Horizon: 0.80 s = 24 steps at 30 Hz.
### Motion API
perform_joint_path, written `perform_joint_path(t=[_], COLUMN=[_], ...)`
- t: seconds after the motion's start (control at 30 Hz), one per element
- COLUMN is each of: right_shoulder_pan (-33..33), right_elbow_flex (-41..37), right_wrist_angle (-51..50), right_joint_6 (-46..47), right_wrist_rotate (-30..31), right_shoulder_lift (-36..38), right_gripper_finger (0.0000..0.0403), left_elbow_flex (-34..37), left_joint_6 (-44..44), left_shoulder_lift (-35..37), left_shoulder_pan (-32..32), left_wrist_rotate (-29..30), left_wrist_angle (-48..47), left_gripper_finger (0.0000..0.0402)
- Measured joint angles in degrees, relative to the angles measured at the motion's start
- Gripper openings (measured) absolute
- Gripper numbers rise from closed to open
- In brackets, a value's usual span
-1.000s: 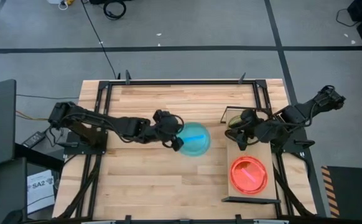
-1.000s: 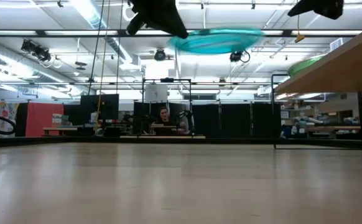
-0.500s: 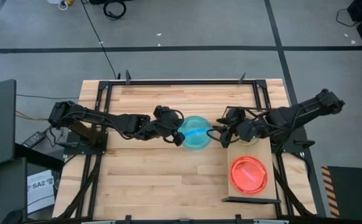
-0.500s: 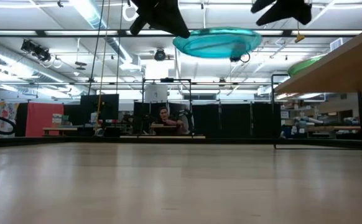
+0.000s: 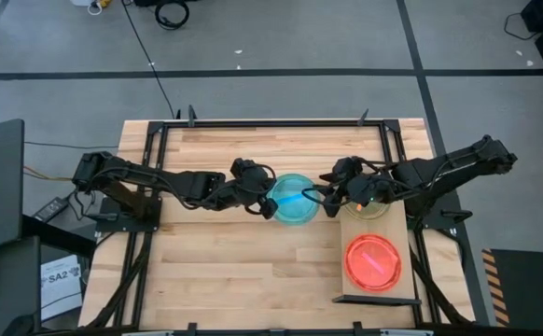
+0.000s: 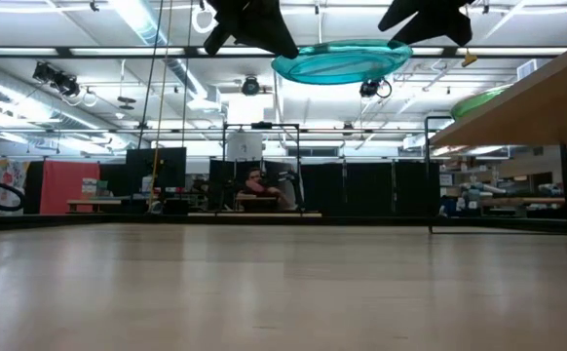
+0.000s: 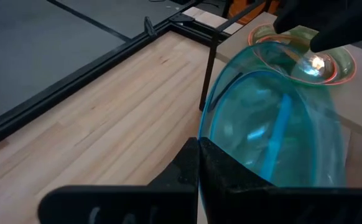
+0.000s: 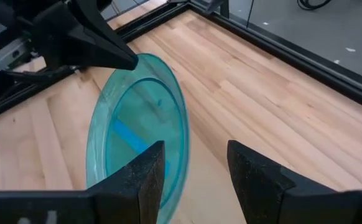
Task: Place and stack plates onto a shelf
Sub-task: Stack the blue transparent plate on top of the orange transparent plate on the shelf
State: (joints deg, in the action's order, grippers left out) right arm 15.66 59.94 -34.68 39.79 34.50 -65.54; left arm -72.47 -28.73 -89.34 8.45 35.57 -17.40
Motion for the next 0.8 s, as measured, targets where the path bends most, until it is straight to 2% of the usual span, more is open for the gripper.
perform_joint_path(t=[0.43, 0.8], right_shoulder_pan=[0.0, 0.0], right_elbow_flex=[0.0, 0.0], right_wrist_angle=[1.0, 2.0], right_joint_6=[-1.0, -2.5], right_wrist_rotate=[-2.2, -1.5], right_shoulder_lift=[-2.7, -2.4], right_gripper_finger=[0.0151, 0.0103], left_elbow_flex=[0.0, 0.0], left_joint_6=[-0.1, -0.1], left_shoulder_lift=[0.0, 0.0], left_shoulder_pan=[0.0, 0.0], left_wrist_rotate=[0.0, 0.0], left_wrist_angle=[2.1, 2.1], left_gripper_finger=[0.0005, 0.0005])
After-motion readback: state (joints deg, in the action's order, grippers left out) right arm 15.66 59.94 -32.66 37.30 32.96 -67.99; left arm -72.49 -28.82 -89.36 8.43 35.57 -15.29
